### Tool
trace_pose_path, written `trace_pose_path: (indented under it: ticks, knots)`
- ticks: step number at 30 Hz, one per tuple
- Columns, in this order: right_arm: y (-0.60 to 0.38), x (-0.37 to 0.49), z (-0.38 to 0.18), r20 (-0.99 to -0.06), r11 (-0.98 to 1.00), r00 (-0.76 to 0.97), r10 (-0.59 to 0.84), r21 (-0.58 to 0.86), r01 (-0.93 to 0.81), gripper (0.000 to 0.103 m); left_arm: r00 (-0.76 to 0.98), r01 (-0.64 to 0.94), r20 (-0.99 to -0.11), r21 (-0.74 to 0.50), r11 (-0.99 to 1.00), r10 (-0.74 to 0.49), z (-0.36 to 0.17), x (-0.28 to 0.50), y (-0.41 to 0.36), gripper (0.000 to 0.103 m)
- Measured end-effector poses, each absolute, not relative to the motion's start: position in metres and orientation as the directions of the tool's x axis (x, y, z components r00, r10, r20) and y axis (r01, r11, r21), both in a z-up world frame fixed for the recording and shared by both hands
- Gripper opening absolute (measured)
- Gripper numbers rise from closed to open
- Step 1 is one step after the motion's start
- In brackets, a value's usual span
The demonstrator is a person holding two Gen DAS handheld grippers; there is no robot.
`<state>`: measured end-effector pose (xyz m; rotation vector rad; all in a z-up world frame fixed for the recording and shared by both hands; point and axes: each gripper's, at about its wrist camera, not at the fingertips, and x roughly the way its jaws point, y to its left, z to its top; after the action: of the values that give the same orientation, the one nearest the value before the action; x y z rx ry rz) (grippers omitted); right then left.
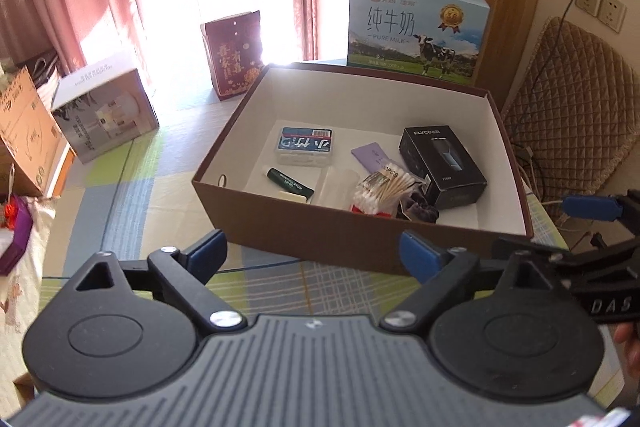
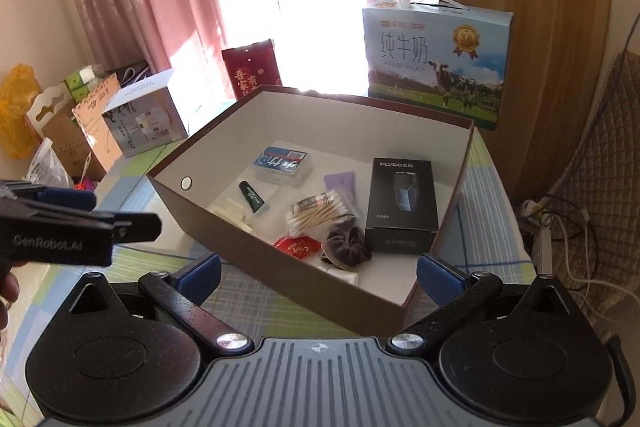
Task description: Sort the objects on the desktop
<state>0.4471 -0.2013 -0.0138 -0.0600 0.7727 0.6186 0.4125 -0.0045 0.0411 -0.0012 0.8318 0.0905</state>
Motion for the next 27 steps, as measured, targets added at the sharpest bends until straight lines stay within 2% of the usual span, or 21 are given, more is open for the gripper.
trace_pose_path:
  ticks: [6, 27]
  knots:
    - [-0.201, 0.424, -0.005, -0.658, 0.842, 0.585, 0.475, 0.146, -0.519, 0.101, 0.687, -0.045, -0.721, 0.081, 0.996, 0.09, 0.047, 0.39, -0.005, 0.093]
    - [-0.187, 0.336, 0.004, -0.66, 0.881, 0.623, 0.419, 0.13, -0.455, 0.101, 0.677, 0.0, -0.734, 0.073, 0.997, 0.054, 0.059, 0.308, 0.024, 0.098]
